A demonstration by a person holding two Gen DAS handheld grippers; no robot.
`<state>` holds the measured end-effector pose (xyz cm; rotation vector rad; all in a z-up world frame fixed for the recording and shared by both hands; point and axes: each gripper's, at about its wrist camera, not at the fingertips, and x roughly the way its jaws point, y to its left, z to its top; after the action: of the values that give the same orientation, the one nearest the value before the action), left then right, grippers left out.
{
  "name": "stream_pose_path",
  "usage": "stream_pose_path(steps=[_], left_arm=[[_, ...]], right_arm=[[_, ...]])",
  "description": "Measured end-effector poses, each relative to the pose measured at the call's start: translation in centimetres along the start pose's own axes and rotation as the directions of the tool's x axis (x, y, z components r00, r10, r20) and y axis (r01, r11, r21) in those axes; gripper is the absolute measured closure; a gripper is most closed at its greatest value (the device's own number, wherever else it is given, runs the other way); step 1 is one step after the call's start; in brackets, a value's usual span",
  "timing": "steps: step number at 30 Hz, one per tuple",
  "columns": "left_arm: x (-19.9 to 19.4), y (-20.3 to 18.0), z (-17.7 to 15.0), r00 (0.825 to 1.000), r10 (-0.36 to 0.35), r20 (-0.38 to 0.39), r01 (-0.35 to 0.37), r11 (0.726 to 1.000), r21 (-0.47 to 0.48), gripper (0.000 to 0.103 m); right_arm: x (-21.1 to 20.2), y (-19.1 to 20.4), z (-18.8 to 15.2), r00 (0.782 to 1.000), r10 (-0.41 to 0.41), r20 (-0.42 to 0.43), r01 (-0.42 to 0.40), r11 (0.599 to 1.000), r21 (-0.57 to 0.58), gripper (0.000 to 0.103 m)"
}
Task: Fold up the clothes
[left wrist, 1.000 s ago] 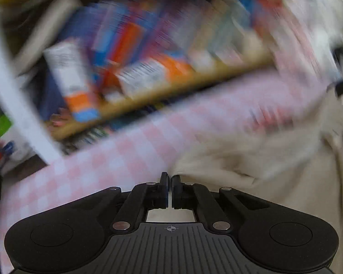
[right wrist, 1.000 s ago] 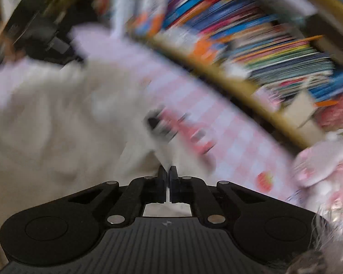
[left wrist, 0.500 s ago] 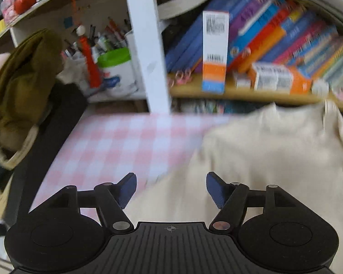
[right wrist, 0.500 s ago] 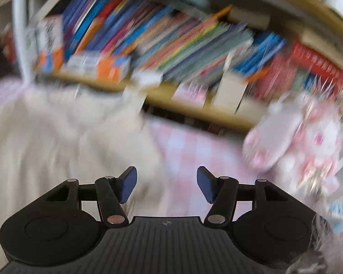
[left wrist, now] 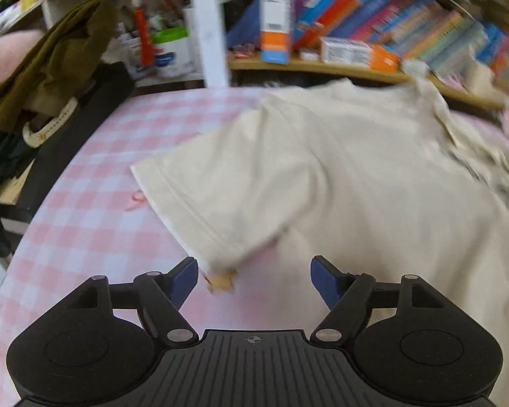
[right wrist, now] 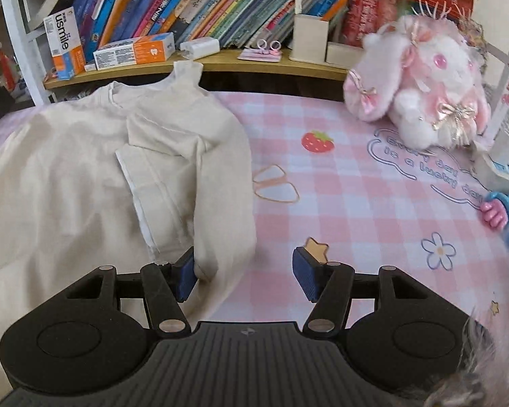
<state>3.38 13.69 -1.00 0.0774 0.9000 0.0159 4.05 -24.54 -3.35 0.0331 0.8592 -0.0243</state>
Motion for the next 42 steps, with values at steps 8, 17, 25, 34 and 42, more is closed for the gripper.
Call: stream_pose_path(steps=[8,17,25,34,42], left_arm=[[-0.8,-2.6,-2.8,0.998,0.032,-0.052,-0.033,0.999,-0.015,0.029],[-2.2,-4.4,-3.7,0.998,-0.007,-0.061,-0.002,0.991,-0.134,0.097],[-4.2,-1.3,-5.9,0.991,0.085,-0.105,-0.107,0.969,-0.224,0.098],[-7.1,-1.0,-4.9,0.990,0.144,-0.005,-0.142,0.967,-0.211,0.080],[-6.8,-3.8,-3.7,0.998,0.059,0.023,-0.055,0.985,-0.164,0.062]], right_arm=[[-1.0,1.2,0.3,0.997,0.001,0.083,0.012,0.989,-0.151,0.047],[-0.4,4.6,-0.5,0.997,0.066,0.038,-0.048,0.934,-0.355,0.049],[-0.4,4.4,-1.6,0.983,0.171,-0.061,-0.181,0.933,-0.311,0.080],[-3.8,6.5,-3.2,0.970,0.243,-0.017,-0.228,0.881,-0.415,0.059],[-2.3,9.7,-0.5,0.961,0.275,0.028,-0.215,0.807,-0.551,0.054]])
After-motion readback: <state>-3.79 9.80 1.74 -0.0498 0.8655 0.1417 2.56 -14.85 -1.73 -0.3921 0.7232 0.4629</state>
